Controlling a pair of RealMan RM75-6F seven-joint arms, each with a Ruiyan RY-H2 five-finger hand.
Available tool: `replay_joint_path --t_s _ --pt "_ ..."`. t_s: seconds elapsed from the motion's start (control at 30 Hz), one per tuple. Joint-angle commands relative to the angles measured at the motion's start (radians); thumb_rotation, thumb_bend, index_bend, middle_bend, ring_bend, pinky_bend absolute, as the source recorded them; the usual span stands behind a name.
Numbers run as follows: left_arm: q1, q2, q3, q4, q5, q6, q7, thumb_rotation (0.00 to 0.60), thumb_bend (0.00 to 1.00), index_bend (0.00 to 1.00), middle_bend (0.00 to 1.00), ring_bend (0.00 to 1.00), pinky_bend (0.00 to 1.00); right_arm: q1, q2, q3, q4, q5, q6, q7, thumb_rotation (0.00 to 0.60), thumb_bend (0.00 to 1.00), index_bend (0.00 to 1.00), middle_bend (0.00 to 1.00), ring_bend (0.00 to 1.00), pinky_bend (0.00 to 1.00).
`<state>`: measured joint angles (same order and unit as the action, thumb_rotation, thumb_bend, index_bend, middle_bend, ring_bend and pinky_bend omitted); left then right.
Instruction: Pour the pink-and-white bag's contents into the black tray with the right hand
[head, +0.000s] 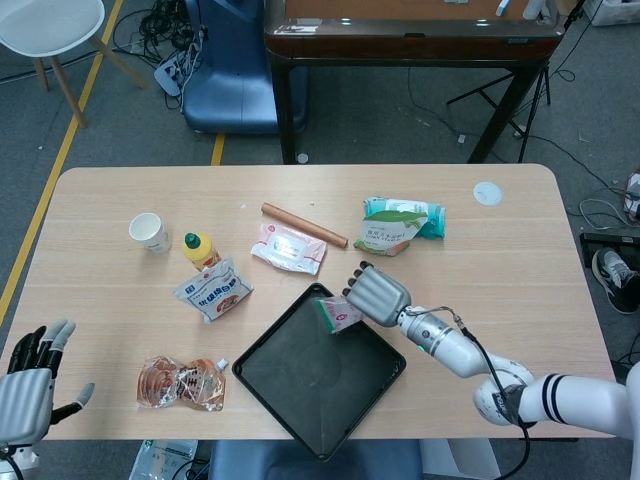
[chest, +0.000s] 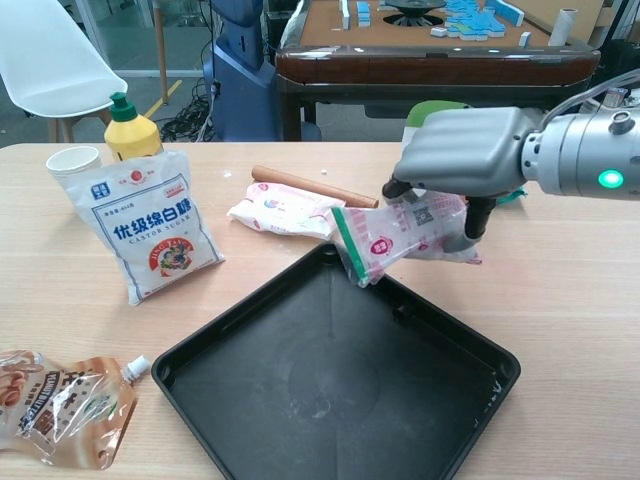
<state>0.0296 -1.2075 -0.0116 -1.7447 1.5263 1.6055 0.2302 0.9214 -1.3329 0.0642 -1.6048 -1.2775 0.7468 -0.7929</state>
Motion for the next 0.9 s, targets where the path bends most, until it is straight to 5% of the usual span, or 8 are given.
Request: replay_joint_path --t_s 0.03,0.9 --pt "0.000 0.000 -0.001 0.001 0.000 -0.001 -0.001 0.600 0.20 0.10 0.10 0.01 0.03 0.006 -0.013 -0.011 -0.012 0.025 0.018 -0.045 0.600 0.53 0.59 0.61 0.56 0.66" --pt "0.000 0.000 -0.004 0.003 -0.008 -0.010 0.003 0.600 0.20 0.10 0.10 0.00 0.03 0.018 -0.077 -0.084 0.029 0.064 0.097 -0.285 0.600 0.53 0.58 0.61 0.57 0.66"
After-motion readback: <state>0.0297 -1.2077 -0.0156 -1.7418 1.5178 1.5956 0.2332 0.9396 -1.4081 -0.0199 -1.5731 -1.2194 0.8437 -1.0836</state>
